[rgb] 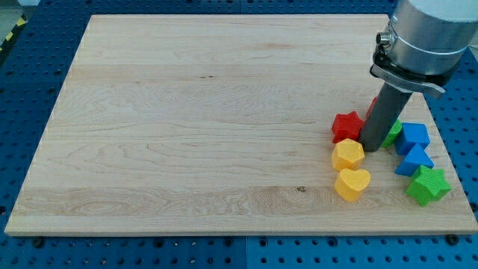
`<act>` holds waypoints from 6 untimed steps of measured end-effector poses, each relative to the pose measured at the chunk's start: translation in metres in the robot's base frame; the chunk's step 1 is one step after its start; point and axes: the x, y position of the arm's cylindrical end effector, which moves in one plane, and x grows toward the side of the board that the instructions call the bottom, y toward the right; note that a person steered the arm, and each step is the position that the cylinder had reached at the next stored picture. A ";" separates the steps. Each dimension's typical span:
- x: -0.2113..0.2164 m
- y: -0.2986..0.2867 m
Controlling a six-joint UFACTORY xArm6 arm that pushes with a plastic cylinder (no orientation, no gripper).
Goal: Nudge the blue triangle
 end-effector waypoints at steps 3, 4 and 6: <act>0.006 0.000; 0.026 0.000; 0.064 0.007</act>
